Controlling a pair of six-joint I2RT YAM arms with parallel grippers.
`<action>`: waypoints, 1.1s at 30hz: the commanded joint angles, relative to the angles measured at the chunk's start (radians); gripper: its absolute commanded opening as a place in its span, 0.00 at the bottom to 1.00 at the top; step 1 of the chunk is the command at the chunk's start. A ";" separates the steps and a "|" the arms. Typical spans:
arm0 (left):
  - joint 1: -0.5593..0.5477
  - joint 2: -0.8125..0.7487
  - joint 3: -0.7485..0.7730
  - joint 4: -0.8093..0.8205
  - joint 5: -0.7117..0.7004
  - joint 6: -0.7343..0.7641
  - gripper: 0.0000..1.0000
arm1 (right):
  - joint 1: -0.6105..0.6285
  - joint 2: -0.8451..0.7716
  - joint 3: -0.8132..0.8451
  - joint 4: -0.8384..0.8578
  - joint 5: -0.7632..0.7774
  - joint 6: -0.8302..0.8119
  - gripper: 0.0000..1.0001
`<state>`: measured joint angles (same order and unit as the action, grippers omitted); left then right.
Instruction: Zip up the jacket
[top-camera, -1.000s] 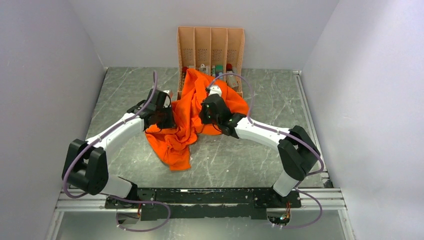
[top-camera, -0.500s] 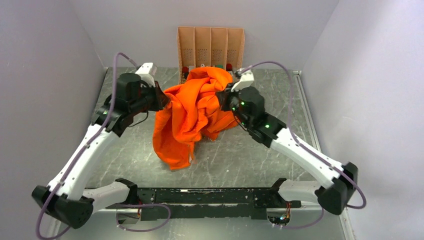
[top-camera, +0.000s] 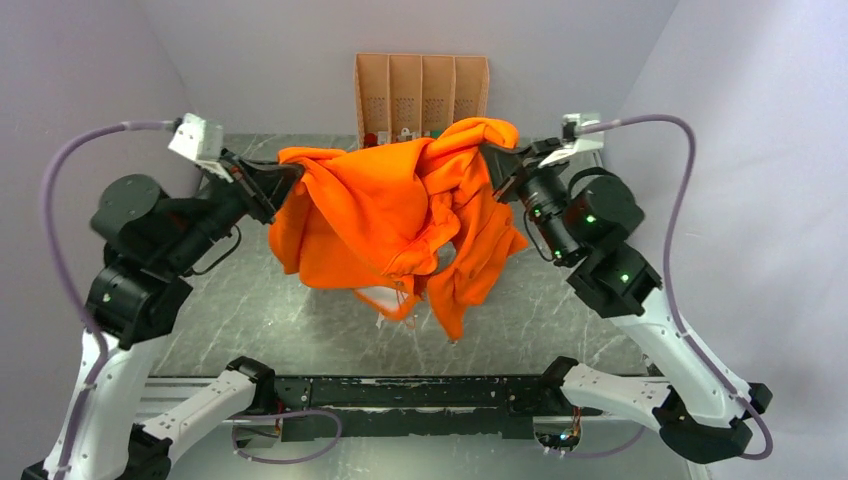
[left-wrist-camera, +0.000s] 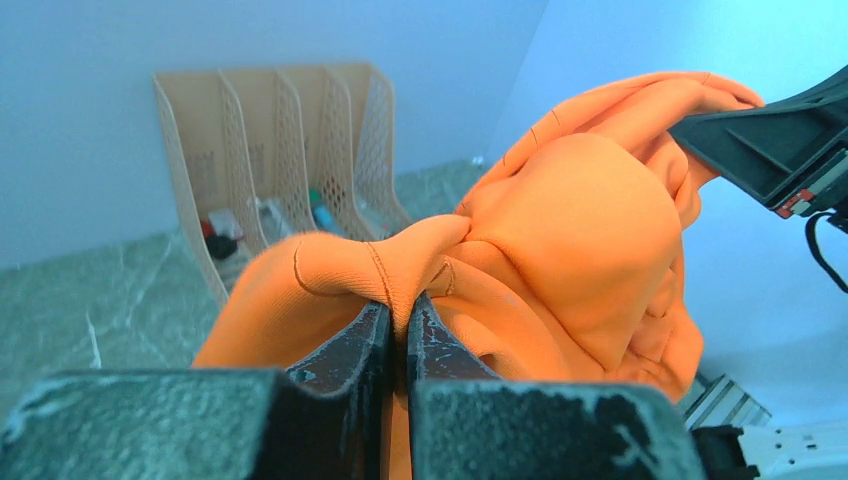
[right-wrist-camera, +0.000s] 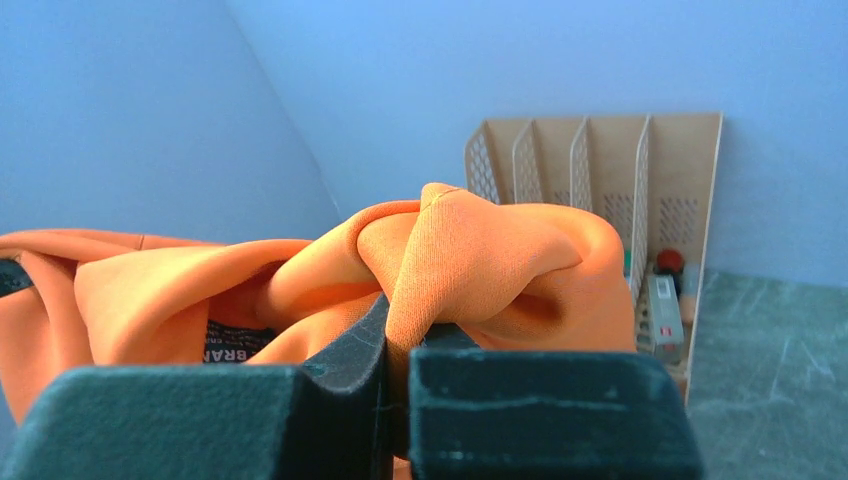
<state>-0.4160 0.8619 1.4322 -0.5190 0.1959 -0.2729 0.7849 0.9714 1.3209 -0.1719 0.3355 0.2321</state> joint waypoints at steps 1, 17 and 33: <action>0.003 -0.022 0.067 0.112 -0.007 -0.040 0.08 | -0.003 -0.026 0.103 0.033 0.021 -0.023 0.00; 0.004 0.244 -0.109 0.129 -0.079 -0.296 0.08 | -0.038 0.227 -0.108 0.014 0.177 0.079 0.00; 0.296 0.523 -0.013 0.275 0.100 -0.503 0.10 | -0.238 0.534 0.021 0.117 0.009 0.205 0.00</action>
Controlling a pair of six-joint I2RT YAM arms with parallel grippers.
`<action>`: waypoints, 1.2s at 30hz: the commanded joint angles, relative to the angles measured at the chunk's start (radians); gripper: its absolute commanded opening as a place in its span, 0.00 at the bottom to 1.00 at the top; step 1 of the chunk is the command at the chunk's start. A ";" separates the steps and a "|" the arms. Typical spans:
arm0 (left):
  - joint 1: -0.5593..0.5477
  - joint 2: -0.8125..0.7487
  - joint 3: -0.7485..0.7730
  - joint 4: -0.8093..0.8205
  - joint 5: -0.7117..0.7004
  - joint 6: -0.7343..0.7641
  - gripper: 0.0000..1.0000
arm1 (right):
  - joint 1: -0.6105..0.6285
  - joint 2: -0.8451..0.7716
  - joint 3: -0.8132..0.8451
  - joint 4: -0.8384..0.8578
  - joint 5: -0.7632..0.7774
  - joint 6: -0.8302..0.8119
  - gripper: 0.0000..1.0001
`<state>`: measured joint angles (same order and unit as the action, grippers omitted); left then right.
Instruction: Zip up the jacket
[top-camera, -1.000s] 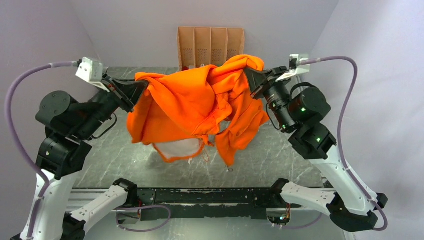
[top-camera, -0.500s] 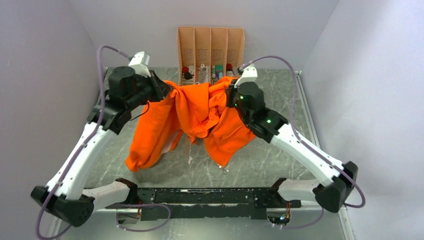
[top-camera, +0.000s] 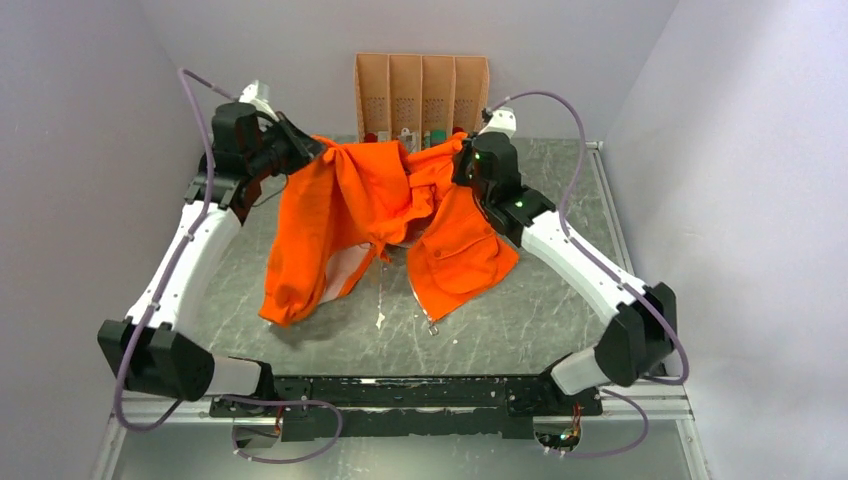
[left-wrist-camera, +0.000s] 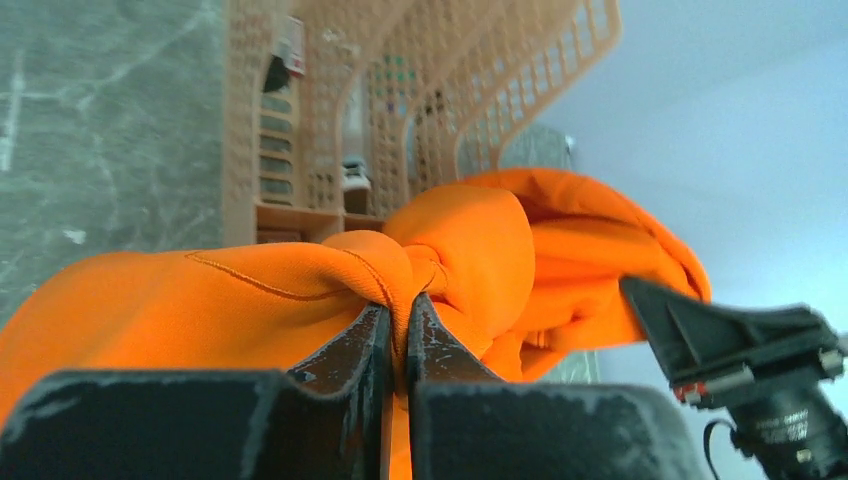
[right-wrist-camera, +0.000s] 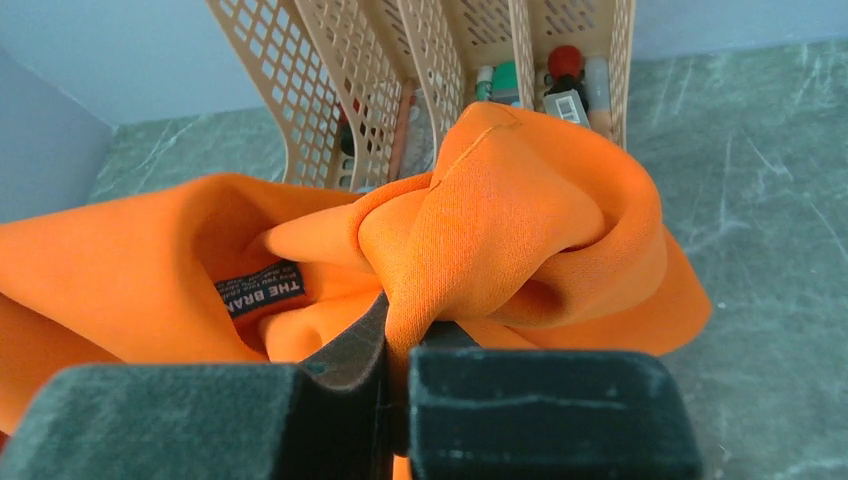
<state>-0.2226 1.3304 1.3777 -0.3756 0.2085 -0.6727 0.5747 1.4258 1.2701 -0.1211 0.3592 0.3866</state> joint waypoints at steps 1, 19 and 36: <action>0.121 0.078 0.047 0.115 0.091 -0.108 0.18 | -0.032 0.102 0.084 0.055 -0.019 0.056 0.07; 0.103 -0.025 -0.211 -0.126 0.159 0.071 0.71 | -0.033 -0.124 -0.149 -0.060 -0.139 0.051 0.75; -0.044 0.048 -0.489 0.093 0.219 -0.070 0.71 | -0.020 -0.191 -0.224 -0.084 -0.202 0.059 0.77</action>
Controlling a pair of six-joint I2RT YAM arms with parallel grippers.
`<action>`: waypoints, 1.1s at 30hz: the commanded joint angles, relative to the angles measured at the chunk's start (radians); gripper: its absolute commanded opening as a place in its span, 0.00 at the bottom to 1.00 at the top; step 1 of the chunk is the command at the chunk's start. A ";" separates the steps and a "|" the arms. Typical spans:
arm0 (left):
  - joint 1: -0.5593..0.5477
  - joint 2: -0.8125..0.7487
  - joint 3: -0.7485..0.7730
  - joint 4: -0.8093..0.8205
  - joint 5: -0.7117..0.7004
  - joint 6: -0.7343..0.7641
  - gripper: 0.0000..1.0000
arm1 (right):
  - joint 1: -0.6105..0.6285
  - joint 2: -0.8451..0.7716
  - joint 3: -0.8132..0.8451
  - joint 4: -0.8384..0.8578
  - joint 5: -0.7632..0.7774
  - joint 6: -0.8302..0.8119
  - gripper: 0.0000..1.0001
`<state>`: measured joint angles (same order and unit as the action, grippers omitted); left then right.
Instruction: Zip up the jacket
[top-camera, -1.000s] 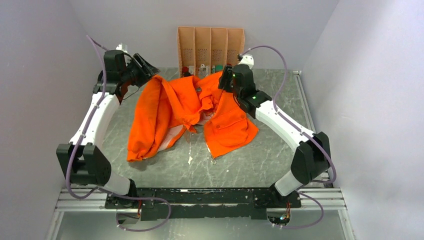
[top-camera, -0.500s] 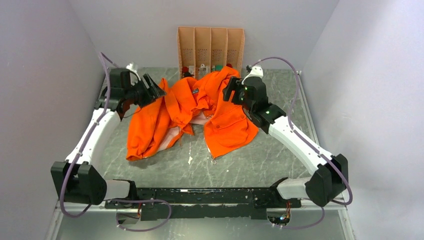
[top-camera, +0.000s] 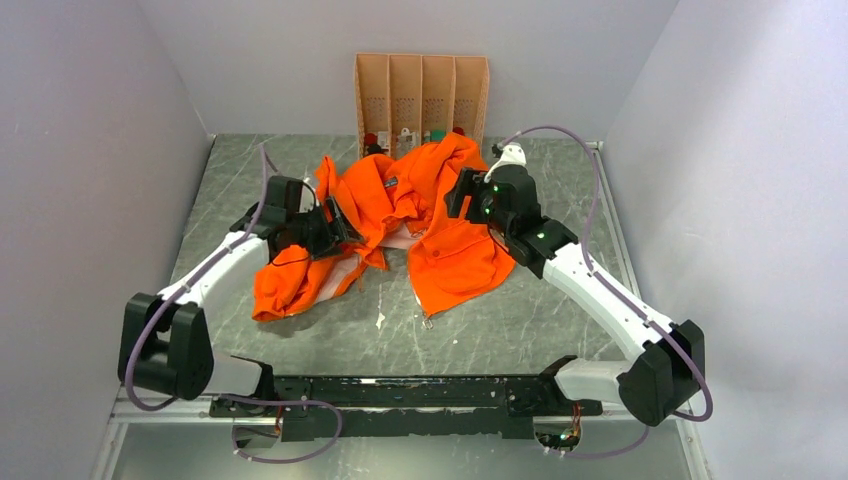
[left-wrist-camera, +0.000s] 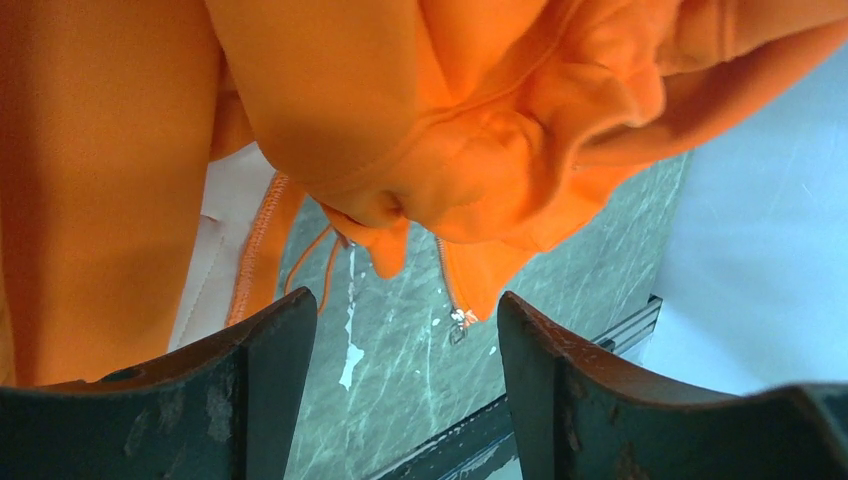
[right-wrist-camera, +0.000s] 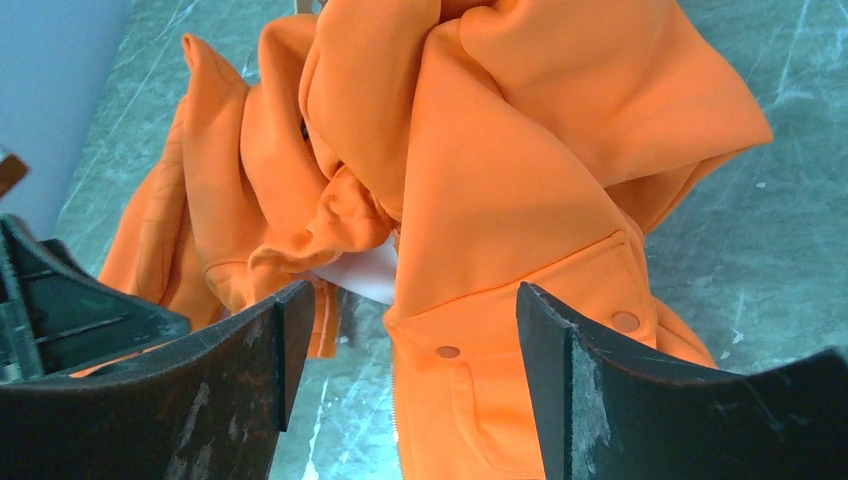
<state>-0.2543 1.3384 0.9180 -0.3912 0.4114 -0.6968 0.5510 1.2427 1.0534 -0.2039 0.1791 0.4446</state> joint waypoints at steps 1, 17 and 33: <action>-0.013 0.053 -0.032 0.117 0.006 -0.050 0.72 | 0.003 -0.006 -0.005 -0.002 -0.021 -0.004 0.77; -0.013 0.260 0.005 0.269 0.024 -0.119 0.79 | 0.005 0.028 0.011 0.002 -0.069 -0.012 0.79; 0.009 0.176 0.114 0.238 0.006 -0.093 0.08 | 0.104 0.087 0.102 0.003 -0.064 -0.049 0.75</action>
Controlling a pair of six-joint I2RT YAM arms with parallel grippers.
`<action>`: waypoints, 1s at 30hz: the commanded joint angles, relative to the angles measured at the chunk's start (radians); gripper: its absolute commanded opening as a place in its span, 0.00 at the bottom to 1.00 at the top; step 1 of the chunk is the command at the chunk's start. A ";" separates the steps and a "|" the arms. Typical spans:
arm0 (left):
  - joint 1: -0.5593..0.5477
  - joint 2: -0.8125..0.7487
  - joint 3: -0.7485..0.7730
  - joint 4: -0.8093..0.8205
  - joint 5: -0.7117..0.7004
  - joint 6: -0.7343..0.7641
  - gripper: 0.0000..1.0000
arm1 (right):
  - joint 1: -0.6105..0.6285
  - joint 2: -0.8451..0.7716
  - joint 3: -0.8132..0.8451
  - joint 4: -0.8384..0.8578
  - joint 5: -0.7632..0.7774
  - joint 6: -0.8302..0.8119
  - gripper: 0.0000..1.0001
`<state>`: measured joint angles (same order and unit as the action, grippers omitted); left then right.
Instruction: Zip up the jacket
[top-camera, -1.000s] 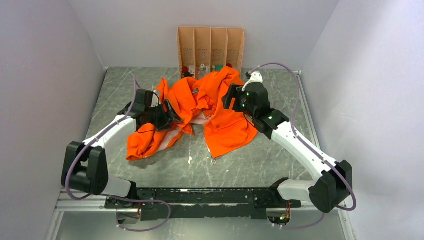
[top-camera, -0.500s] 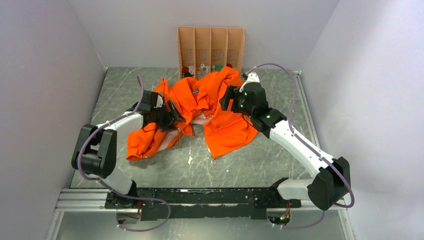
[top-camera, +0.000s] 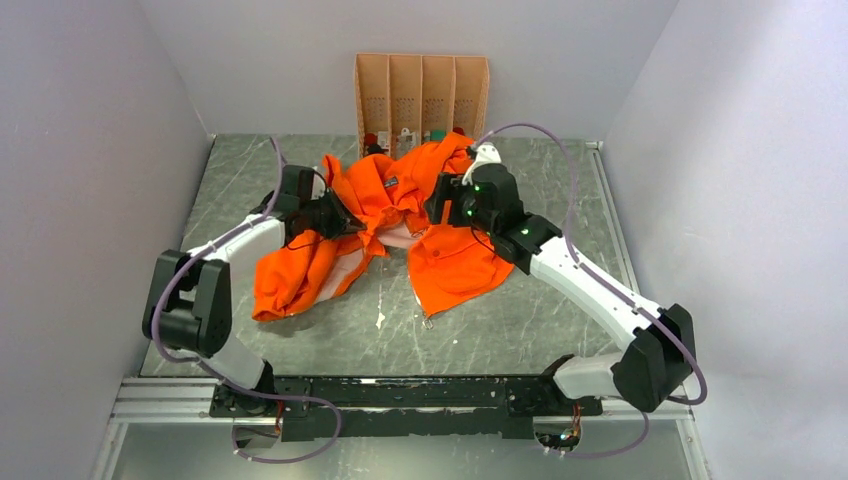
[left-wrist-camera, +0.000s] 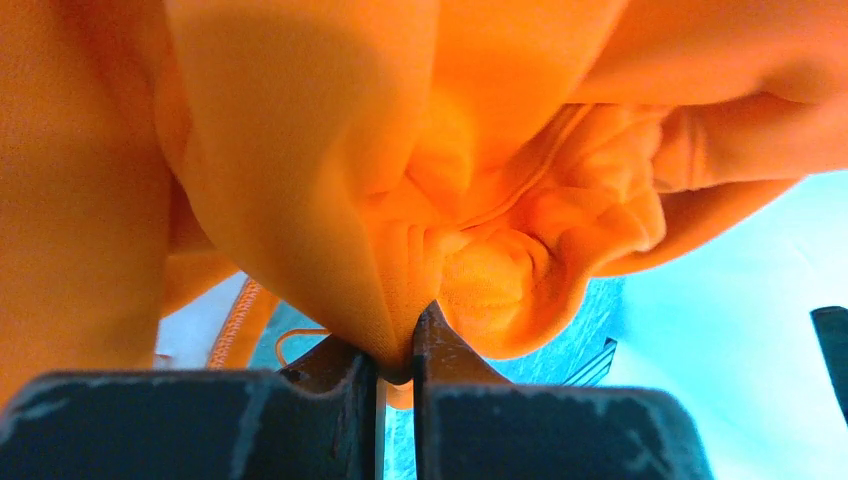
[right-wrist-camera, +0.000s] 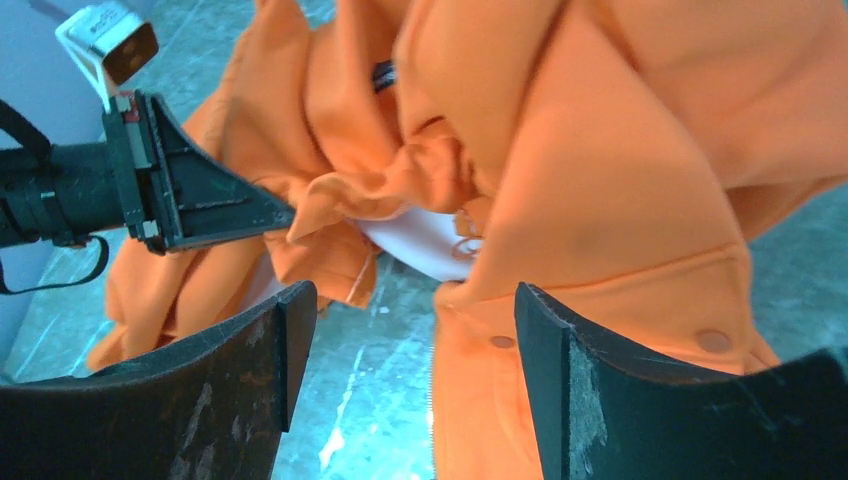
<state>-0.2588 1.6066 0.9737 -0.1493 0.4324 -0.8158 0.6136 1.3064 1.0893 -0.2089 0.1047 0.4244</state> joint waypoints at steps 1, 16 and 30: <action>0.023 -0.115 0.060 -0.017 -0.021 0.031 0.08 | 0.053 0.034 0.078 0.012 0.017 -0.033 0.75; 0.145 -0.404 -0.051 -0.157 -0.073 0.114 0.08 | 0.113 0.270 0.177 0.081 0.030 0.107 0.70; 0.145 -0.442 -0.088 -0.163 -0.033 0.138 0.08 | 0.113 0.428 0.155 0.154 0.190 0.274 0.80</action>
<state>-0.1204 1.1866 0.9005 -0.3122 0.3710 -0.6945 0.7258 1.6962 1.2434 -0.1017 0.2085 0.6395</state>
